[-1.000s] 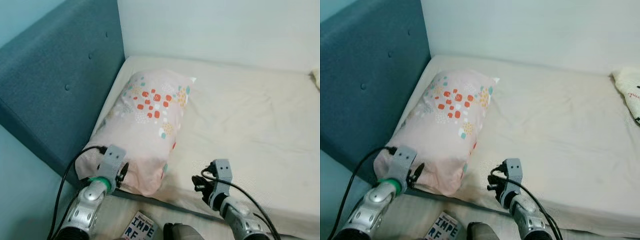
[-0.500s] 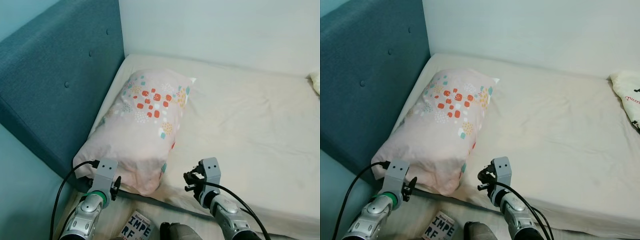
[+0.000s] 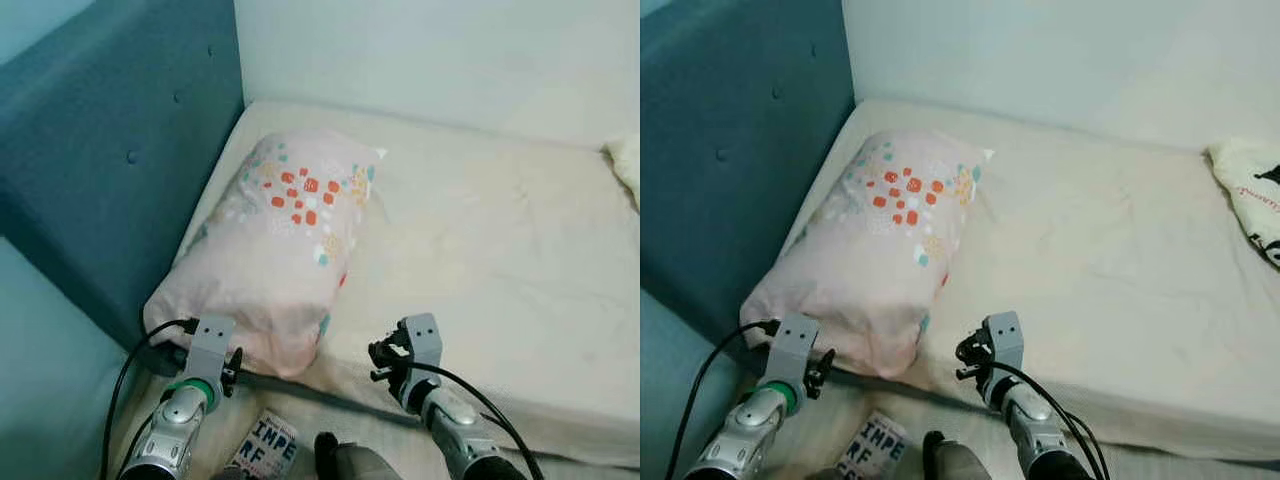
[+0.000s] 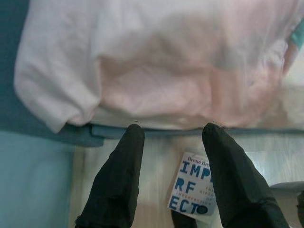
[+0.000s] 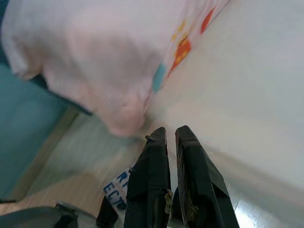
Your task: Clean up the room
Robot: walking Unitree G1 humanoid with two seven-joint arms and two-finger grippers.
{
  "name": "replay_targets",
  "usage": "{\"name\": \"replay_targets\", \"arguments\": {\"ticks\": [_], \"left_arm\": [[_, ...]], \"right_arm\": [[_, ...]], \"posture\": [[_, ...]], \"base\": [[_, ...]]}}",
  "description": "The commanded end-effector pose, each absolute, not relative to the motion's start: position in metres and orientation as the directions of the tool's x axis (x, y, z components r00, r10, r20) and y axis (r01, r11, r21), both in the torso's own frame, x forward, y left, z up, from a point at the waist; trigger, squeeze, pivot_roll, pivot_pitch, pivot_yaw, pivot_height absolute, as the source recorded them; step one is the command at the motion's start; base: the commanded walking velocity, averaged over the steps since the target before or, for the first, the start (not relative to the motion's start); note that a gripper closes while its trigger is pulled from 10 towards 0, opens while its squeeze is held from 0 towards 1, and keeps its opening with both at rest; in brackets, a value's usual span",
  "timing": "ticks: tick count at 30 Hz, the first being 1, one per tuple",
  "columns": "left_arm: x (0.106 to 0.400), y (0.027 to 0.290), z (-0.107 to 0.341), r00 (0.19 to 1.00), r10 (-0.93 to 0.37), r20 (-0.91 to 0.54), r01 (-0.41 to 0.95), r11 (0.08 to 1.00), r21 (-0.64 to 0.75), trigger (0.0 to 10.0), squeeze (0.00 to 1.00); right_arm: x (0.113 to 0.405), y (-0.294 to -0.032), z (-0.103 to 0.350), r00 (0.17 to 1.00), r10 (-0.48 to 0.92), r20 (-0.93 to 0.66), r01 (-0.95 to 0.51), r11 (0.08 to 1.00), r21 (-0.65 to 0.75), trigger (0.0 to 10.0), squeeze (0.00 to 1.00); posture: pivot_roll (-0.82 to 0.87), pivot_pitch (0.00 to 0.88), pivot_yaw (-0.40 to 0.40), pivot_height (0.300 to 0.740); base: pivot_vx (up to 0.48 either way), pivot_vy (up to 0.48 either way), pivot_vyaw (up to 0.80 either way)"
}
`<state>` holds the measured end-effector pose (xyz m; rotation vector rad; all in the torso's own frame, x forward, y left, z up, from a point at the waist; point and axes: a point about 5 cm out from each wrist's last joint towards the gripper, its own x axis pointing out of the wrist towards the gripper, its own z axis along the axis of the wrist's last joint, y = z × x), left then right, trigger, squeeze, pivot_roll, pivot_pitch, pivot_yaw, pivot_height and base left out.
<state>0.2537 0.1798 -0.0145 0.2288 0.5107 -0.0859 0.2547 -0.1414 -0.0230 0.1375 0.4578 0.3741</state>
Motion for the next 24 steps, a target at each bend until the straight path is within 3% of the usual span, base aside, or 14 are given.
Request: {"name": "replay_targets", "arguments": {"ticks": [1,17,24], "left_arm": [[0.2478,0.1789,-0.0215,0.856,-0.026,-0.517,0.145,0.971,0.191,10.0,0.0],[0.2497,0.1802,-0.0223,0.858,-0.031,-0.513,0.154,0.968,0.199,10.0,0.0],[0.2509,0.18,-0.0219,0.862,-0.037,-0.506,0.16,0.966,0.202,10.0,0.0]], "right_arm": [[0.2512,-0.1432,-0.0264,0.829,0.375,-0.415,-0.31,0.926,0.217,10.0,0.0],[0.2506,-0.1431,-0.0283,0.83,0.366,-0.42,-0.298,0.929,0.222,10.0,0.0],[0.2509,-0.1436,-0.0283,0.833,0.362,-0.418,-0.291,0.93,0.225,10.0,0.0]], "posture": [[-0.03,0.013,-0.025,0.715],[-0.03,0.014,-0.015,0.715],[-0.03,0.014,-0.014,0.715]], "base": [[-0.439,0.0,0.0],[-0.437,0.0,0.0],[0.0,0.0,0.0]]}}
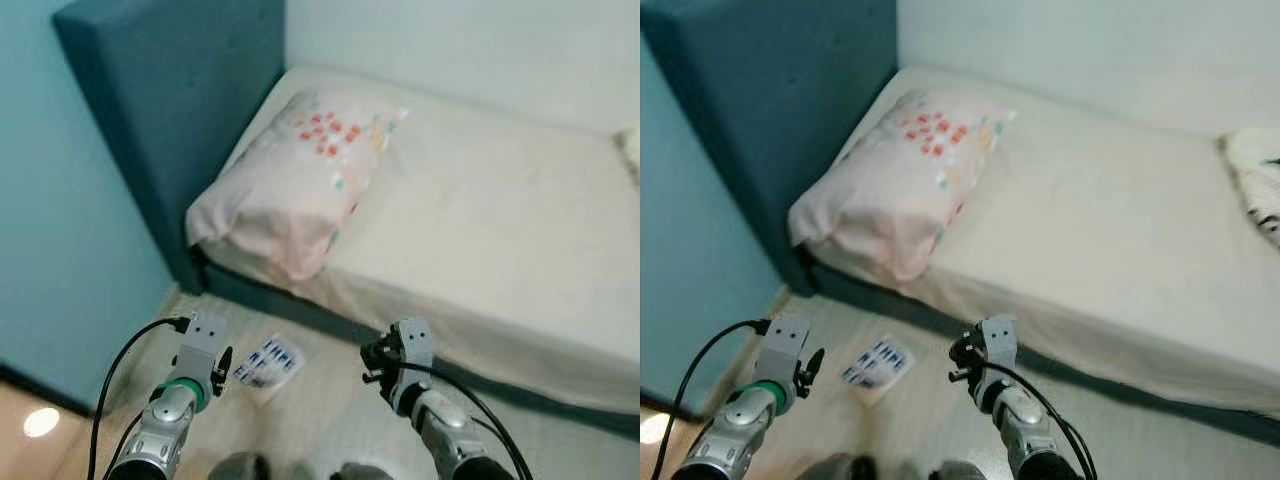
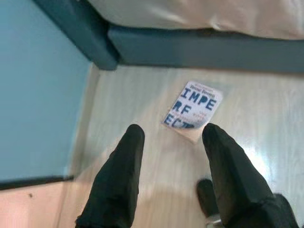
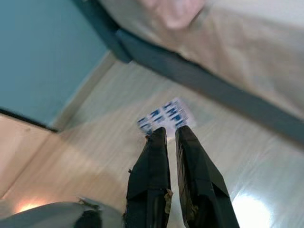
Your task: Clean up the room
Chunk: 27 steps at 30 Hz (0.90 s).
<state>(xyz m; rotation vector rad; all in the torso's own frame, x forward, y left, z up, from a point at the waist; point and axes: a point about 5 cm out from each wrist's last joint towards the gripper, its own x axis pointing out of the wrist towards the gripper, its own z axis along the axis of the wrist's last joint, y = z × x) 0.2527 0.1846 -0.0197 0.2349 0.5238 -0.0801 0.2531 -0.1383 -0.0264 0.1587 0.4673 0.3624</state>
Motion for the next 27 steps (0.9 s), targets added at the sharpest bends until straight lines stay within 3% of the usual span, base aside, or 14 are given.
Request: {"name": "replay_targets", "arguments": {"ticks": [1,24,27], "left_arm": [[0.2509,0.18,-0.0219,0.862,-0.037,-0.506,0.16,0.966,0.202,10.0,0.0],[0.2538,0.1729,-0.0181,0.878,-0.096,-0.468,0.231,0.943,0.241,10.0,0.0],[0.2542,0.1721,-0.0175,0.881,-0.102,-0.462,0.24,0.938,0.251,10.0,0.0]], "right_arm": [[0.2509,-0.1436,-0.0283,0.833,0.362,-0.418,-0.291,0.93,0.225,10.0,0.0],[0.2503,-0.1469,-0.0292,0.839,0.345,-0.421,-0.271,0.935,0.227,10.0,0.0],[0.2502,-0.1473,-0.0293,0.84,0.343,-0.421,-0.269,0.936,0.227,10.0,0.0]], "posture": [[-0.03,0.014,-0.014,0.715],[-0.04,0.02,-0.008,0.715],[-0.04,0.02,-0.009,0.715]], "base": [[0.0,0.0,0.0],[0.0,0.0,0.0],[0.0,-0.336,0.0]]}}
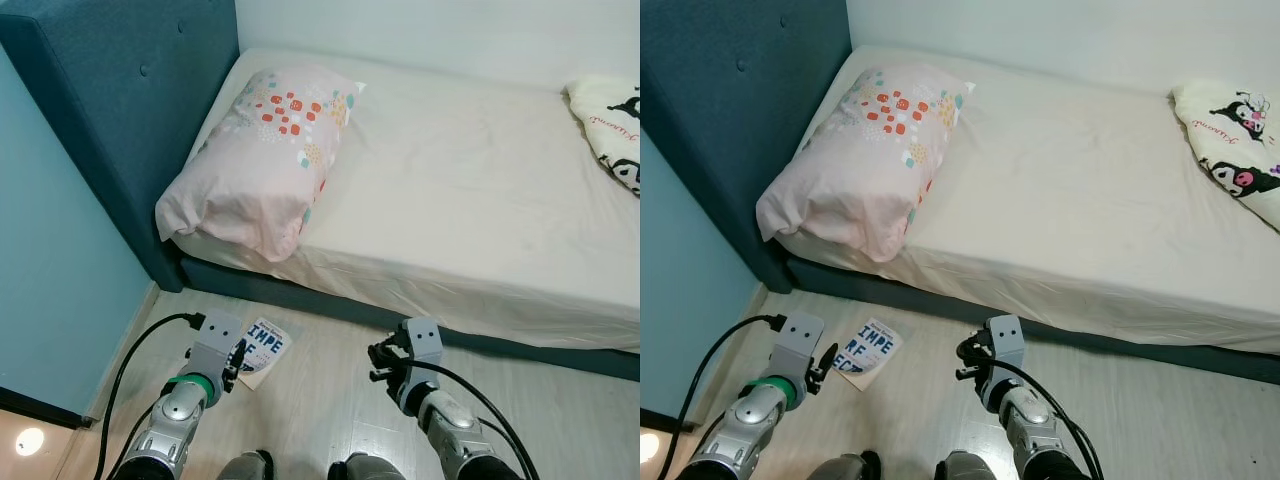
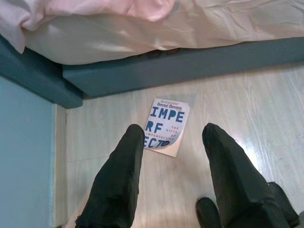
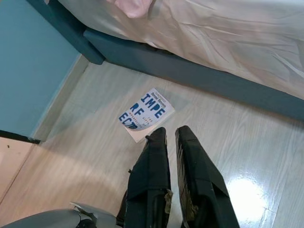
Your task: Clean up the room
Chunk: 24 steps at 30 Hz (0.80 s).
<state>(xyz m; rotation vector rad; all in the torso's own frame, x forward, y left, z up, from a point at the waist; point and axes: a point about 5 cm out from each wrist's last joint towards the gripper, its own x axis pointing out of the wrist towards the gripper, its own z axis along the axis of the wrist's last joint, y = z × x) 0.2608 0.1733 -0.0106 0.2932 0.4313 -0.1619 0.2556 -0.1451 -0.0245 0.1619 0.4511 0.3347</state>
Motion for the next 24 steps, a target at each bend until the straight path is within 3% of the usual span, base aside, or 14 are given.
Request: {"name": "replay_targets", "arguments": {"ticks": [1,24], "left_arm": [[0.2543,0.1718,-0.0173,0.882,-0.104,-0.46,0.242,0.937,0.253,10.0,0.0],[0.2551,0.1723,-0.0178,0.882,-0.109,-0.458,0.251,0.932,0.261,10.0,0.0]], "right_arm": [[0.25,-0.1477,-0.0295,0.84,0.342,-0.422,-0.267,0.937,0.227,10.0,0.0],[0.25,-0.1475,-0.0301,0.841,0.333,-0.426,-0.256,0.939,0.229,10.0,0.0]], "posture": [[-0.04,0.02,-0.009,0.715],[-0.04,0.017,-0.002,0.715]], "base": [[0.0,-0.48,0.0],[0.0,-0.477,0.0]]}}
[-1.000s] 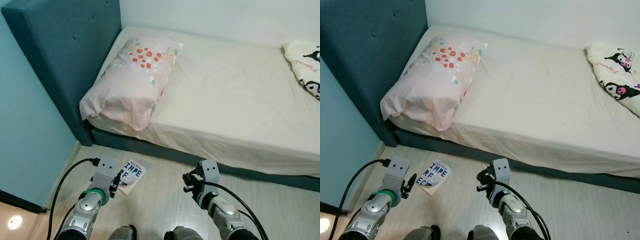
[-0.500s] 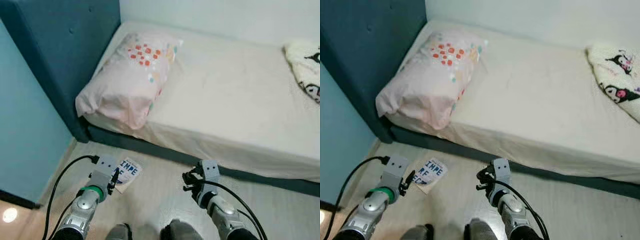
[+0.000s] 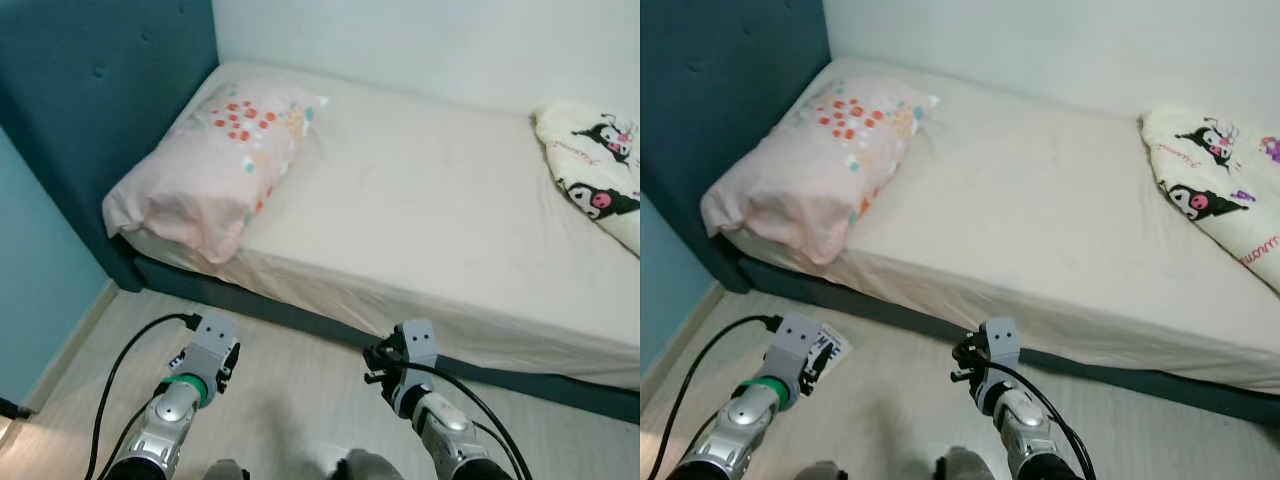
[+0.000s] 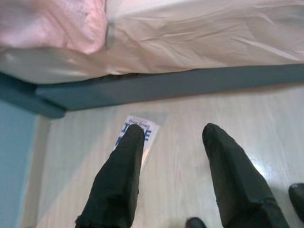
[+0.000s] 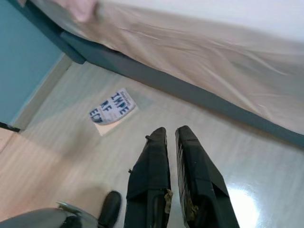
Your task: Clean up the room
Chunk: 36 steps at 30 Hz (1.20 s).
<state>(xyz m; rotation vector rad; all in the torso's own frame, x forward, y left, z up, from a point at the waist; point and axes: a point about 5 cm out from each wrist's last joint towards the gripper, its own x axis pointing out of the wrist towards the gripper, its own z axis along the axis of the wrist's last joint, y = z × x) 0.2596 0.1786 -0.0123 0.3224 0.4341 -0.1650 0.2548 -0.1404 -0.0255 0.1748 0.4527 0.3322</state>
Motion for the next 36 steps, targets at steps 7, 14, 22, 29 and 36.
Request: {"name": "replay_targets", "arguments": {"ticks": [7,14,22,29,36], "left_arm": [[0.2551,0.1723,-0.0183,0.881,-0.11,-0.46,0.253,0.931,0.262,10.0,0.0],[0.2548,0.1718,-0.0192,0.879,-0.111,-0.464,0.255,0.931,0.261,10.0,0.0],[0.2541,0.1713,-0.0204,0.877,-0.114,-0.467,0.26,0.93,0.261,10.0,0.0],[0.2538,0.1714,-0.0207,0.876,-0.115,-0.469,0.262,0.929,0.263,10.0,0.0],[0.2535,0.1717,-0.0208,0.876,-0.116,-0.469,0.264,0.927,0.264,10.0,0.0]], "right_arm": [[0.2496,-0.1476,-0.0307,0.839,0.332,-0.43,-0.252,0.939,0.234,10.0,0.0],[0.2492,-0.148,-0.0313,0.836,0.332,-0.436,-0.252,0.939,0.233,10.0,0.0],[0.2491,-0.1495,-0.0315,0.838,0.325,-0.438,-0.245,0.942,0.23,10.0,0.0],[0.2497,-0.1504,-0.0311,0.84,0.322,-0.437,-0.244,0.943,0.226,10.0,0.0],[0.2494,-0.1503,-0.0312,0.841,0.321,-0.436,-0.243,0.943,0.227,10.0,0.0]], "posture": [[-0.04,0.016,-0.002,0.715],[-0.04,0.014,-0.002,0.715],[-0.05,0.013,-0.001,0.715],[-0.05,0.013,0.0,0.715],[-0.05,0.016,0.004,0.715]], "base": [[0.0,-0.399,0.0],[0.0,-0.393,-0.6],[0.0,-0.388,-0.41],[0.0,-0.385,0.0],[0.0,-0.382,0.0]]}}
